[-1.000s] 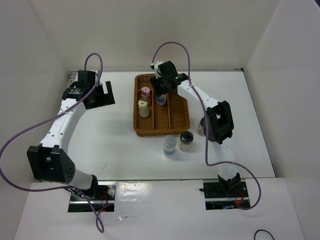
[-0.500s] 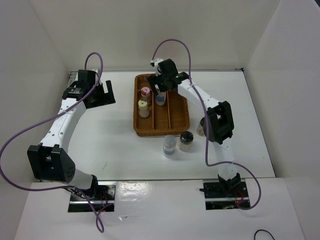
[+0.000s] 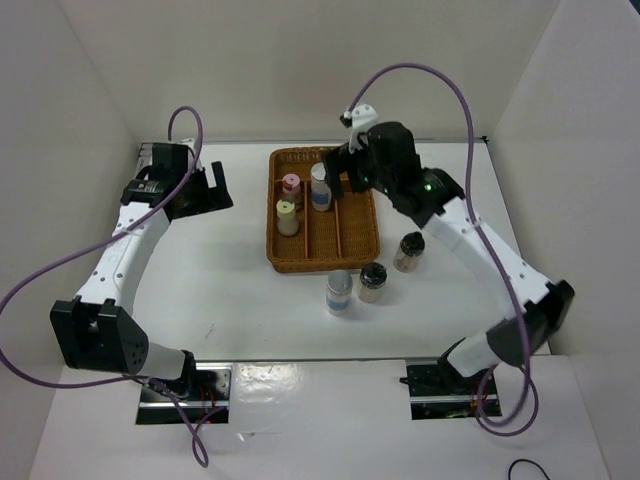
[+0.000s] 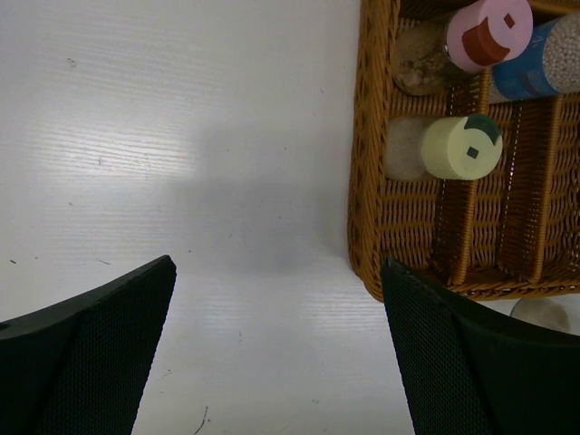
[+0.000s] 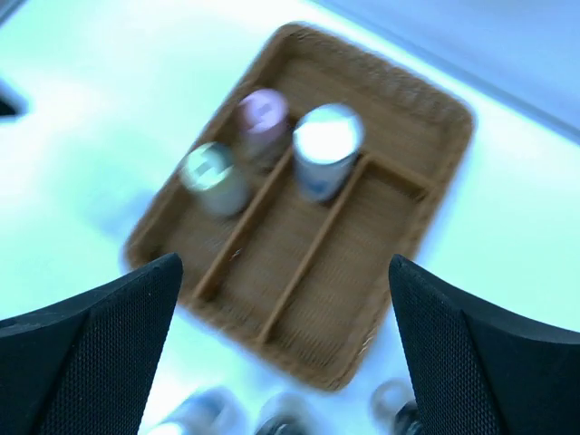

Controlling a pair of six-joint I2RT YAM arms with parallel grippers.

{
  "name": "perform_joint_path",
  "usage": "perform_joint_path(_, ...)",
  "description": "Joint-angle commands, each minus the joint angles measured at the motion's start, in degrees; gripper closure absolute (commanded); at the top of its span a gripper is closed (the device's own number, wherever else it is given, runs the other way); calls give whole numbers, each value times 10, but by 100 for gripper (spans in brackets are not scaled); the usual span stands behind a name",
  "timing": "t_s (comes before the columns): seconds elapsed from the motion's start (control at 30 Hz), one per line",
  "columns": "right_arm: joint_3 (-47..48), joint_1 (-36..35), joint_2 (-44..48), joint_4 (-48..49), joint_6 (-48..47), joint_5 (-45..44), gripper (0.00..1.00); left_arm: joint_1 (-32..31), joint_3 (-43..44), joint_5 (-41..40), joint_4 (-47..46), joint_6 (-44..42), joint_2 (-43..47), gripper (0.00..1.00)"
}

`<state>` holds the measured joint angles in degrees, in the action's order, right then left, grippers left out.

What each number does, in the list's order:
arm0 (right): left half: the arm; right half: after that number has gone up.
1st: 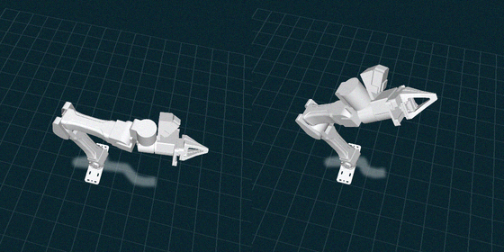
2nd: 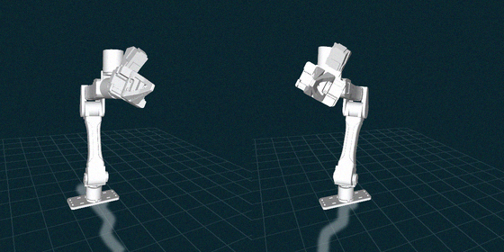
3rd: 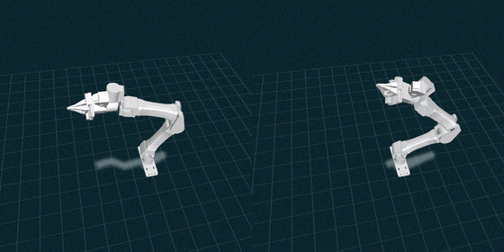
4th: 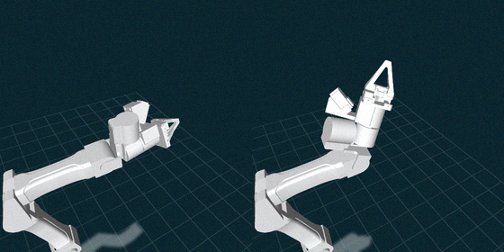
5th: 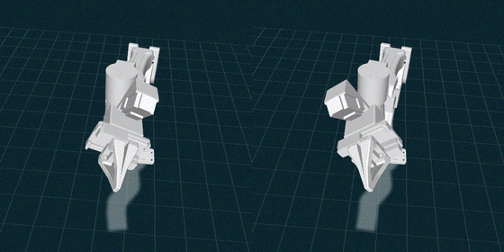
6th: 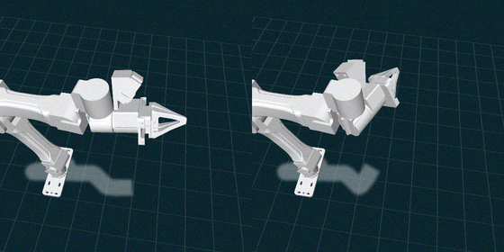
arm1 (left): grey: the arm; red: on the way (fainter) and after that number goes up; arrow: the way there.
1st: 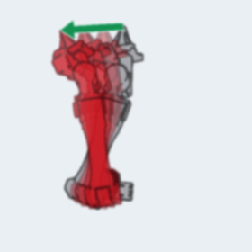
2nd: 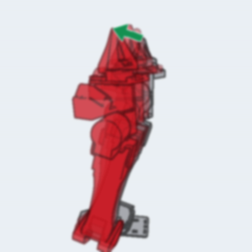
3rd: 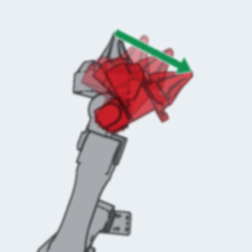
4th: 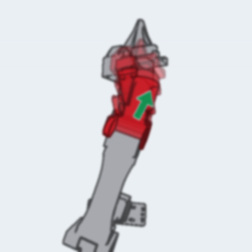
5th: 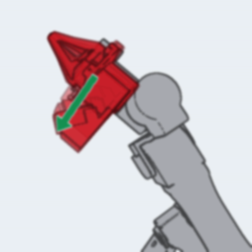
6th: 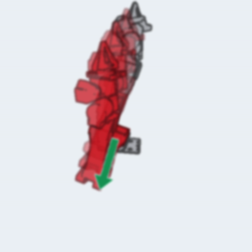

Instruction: Organize the condiment bottles

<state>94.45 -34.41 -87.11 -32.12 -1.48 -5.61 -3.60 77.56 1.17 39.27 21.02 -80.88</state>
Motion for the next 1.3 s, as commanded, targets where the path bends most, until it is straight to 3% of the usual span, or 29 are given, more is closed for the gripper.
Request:
perform_joint_path(0.0,-91,-65,28,-25,38,13,2,3,-21,37,-18,-3,27,0)
perform_joint_path(0.2,-223,-148,77,-40,117,24,2,3,-41,48,-24,8,40,0)
perform_joint_path(0.33,-279,-154,121,-40,137,24,2,3,-51,53,-24,8,50,0)
perform_joint_path(0.9,-336,-177,124,-52,160,33,2,3,-67,53,-13,3,61,0)
perform_joint_path(1.27,-342,-177,101,-29,160,28,17,3,-67,53,-18,3,50,0)
